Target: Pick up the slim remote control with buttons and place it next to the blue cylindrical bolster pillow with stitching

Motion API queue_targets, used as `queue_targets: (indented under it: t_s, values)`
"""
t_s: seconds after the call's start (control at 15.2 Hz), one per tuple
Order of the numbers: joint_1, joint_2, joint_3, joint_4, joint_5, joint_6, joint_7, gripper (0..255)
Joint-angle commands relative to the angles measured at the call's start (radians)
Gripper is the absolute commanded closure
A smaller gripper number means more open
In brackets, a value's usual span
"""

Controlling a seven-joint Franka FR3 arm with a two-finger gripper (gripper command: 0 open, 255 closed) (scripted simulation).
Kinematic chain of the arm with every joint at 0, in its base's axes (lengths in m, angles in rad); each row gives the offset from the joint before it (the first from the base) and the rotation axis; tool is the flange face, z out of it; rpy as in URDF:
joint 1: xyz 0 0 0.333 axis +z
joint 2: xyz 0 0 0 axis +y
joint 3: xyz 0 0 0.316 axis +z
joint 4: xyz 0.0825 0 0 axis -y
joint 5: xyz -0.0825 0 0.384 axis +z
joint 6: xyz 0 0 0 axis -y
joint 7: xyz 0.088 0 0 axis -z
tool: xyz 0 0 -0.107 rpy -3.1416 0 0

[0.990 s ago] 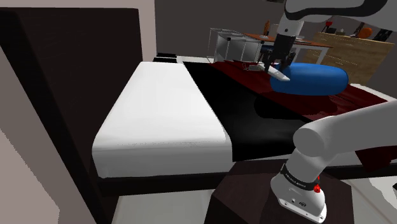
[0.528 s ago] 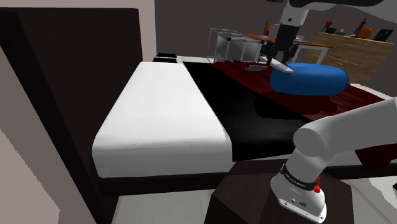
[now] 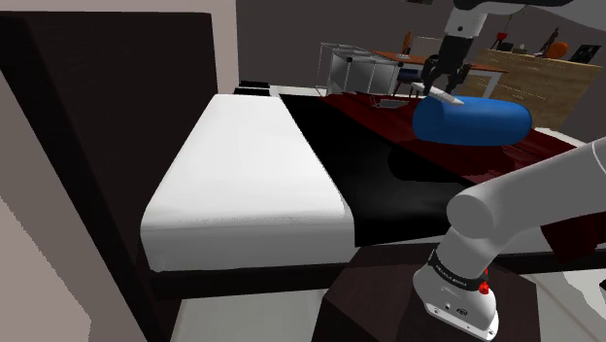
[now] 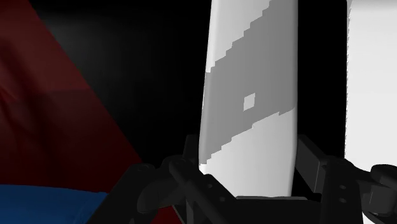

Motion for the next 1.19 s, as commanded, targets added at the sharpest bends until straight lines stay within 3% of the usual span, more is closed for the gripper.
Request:
queue_targets:
  t_s: [0.0, 0.66, 1.12]
  values:
    - [-0.008, 0.031, -0.042, 0.026, -0.014, 0.01, -0.049, 255]
    - [-0.032, 0.268, -0.269, 0.254, -0.011, 0.037, -0.317, 255]
    - [-0.075, 0.533, -0.441, 0.498, 0.117, 0.025, -0.55, 255]
